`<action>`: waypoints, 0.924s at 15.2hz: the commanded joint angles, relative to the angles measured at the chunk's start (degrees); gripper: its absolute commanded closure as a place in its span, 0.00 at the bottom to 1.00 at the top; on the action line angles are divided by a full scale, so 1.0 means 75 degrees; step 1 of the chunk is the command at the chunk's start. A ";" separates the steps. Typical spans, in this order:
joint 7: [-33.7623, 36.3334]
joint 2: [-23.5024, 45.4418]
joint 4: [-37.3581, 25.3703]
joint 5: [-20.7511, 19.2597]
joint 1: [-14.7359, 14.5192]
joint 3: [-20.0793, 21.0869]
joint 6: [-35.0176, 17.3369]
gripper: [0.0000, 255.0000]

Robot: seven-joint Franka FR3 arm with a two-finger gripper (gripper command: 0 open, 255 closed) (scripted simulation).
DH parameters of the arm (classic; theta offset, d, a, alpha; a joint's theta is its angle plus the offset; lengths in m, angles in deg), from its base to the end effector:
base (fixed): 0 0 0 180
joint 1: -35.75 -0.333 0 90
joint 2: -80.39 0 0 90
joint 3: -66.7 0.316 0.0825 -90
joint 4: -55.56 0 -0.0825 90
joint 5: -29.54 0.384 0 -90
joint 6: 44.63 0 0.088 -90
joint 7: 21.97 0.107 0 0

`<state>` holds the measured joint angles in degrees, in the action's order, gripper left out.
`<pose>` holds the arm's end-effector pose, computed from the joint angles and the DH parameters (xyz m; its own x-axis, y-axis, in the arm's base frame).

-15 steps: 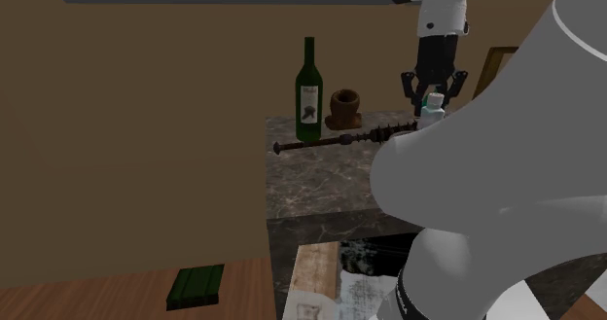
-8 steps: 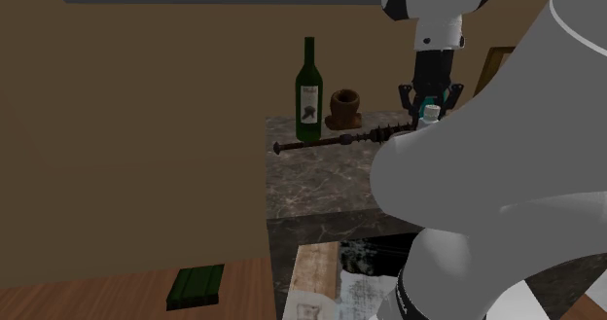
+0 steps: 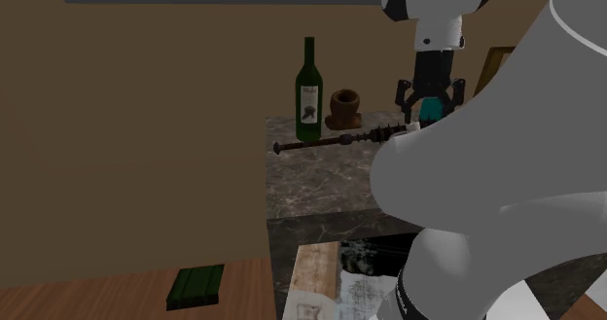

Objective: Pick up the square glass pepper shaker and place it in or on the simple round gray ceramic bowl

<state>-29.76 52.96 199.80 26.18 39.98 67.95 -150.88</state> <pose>0.3738 -0.0240 0.4307 0.9769 0.0966 -0.1907 0.1055 -0.9937 0.0368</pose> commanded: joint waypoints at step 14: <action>-0.0010 -0.0011 -0.0964 0.0040 -0.0023 0.0037 0.0976 0.00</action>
<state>-29.84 52.87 192.59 26.48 39.81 68.23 -143.58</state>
